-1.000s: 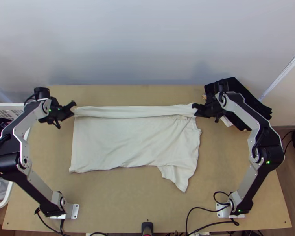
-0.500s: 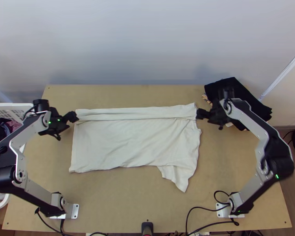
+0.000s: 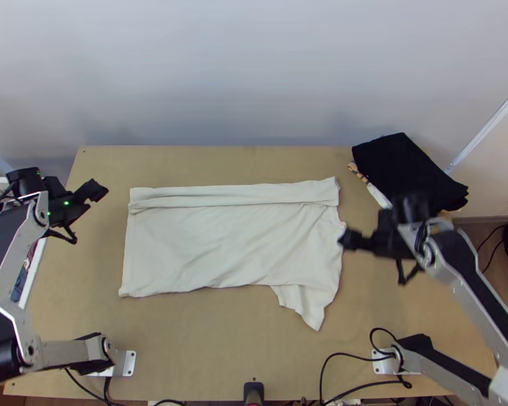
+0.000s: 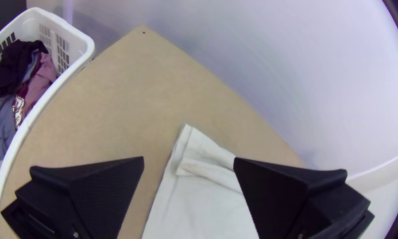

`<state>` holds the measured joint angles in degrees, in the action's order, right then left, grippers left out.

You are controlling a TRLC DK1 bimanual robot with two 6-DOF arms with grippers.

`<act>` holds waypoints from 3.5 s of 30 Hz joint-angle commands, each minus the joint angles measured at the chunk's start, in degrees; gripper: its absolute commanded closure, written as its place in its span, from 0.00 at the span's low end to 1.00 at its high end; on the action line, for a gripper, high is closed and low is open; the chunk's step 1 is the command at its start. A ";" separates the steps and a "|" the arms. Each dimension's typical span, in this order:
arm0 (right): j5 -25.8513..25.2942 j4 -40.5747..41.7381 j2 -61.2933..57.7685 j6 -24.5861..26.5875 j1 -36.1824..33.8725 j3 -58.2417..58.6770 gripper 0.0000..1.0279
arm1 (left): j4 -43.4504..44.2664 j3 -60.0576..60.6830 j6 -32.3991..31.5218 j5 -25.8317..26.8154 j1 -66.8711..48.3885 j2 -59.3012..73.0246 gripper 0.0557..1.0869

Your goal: Fold the t-shirt

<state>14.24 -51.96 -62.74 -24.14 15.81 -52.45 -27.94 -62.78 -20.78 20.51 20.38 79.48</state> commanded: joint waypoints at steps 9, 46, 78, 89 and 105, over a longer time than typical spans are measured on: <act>2.81 1.25 0.87 -4.95 3.87 13.25 0.41 | -3.61 1.70 0.82 0.93 0.54 -7.94 0.05; 3.16 15.67 -7.57 -2.93 2.03 19.05 0.97 | -50.10 9.79 65.07 -7.07 1.68 -12.51 0.05; 3.07 16.90 -7.48 -2.84 3.87 19.57 0.97 | -31.03 23.85 61.12 -5.92 -4.12 -8.29 0.84; 2.37 17.07 -6.69 0.50 0.45 20.89 0.97 | -30.06 22.35 65.25 -4.96 1.50 -6.09 0.96; 1.49 15.14 -1.24 4.19 -1.22 14.56 0.97 | -32.17 13.83 60.94 -1.09 1.68 -7.24 0.96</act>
<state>16.25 -36.27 -65.93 -20.47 13.41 -34.11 -58.61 -45.45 43.20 17.67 24.29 74.87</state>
